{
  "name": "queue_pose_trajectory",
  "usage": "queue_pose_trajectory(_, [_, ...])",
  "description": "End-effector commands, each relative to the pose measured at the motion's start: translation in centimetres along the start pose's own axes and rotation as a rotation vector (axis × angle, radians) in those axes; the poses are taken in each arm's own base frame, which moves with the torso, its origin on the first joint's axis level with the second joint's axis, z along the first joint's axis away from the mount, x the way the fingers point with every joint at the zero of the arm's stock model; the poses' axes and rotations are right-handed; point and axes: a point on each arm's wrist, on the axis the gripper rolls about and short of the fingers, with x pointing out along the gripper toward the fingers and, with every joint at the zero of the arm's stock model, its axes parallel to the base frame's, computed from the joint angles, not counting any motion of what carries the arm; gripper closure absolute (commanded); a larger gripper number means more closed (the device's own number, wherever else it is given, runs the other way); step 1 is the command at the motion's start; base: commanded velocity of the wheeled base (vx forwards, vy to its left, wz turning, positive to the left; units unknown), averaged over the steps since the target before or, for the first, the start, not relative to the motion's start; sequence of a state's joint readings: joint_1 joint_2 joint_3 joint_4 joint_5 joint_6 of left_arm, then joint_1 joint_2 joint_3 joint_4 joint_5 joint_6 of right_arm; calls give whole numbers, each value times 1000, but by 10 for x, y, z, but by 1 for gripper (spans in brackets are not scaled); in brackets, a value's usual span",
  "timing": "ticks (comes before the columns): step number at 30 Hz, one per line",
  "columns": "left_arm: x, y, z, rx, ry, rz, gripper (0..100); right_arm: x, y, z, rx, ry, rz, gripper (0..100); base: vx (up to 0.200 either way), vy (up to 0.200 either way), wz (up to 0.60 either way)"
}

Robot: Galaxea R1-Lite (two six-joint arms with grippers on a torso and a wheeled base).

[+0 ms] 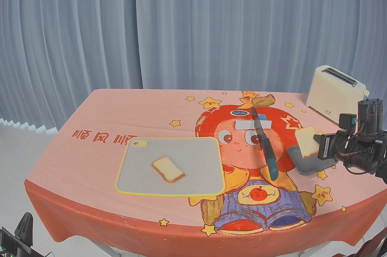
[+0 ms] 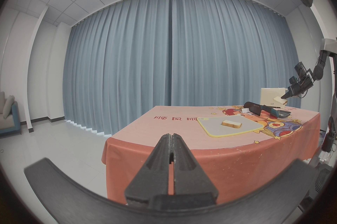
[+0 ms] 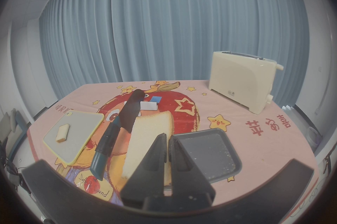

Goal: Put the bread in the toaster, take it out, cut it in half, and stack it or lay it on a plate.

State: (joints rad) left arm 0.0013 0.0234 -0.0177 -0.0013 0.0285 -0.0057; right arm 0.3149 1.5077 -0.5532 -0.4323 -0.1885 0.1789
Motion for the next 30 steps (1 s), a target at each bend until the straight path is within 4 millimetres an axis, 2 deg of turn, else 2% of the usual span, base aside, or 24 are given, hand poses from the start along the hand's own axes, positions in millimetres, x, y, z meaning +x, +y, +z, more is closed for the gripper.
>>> queue_pose_trajectory(1, [1, 0, -5, 0, 15, 1, 100, 9, -5, -6, 2, 42, -6, 100, 0, 0, 0])
queue_pose_trajectory(10, [1, 0, -5, 0, 15, 1, 100, 31, -22, -14, 18, 124, 9, 100, 0, 0, 0])
queue_pose_trajectory(23, [1, 0, -5, 0, 17, 1, 100, 41, -45, -14, 25, 151, -21, 100, 0, 0, 0])
queue_pose_trajectory(30, [1, 0, -5, 0, 17, 1, 100, 44, -50, -17, 24, 165, -37, 100, 0, 0, 0])
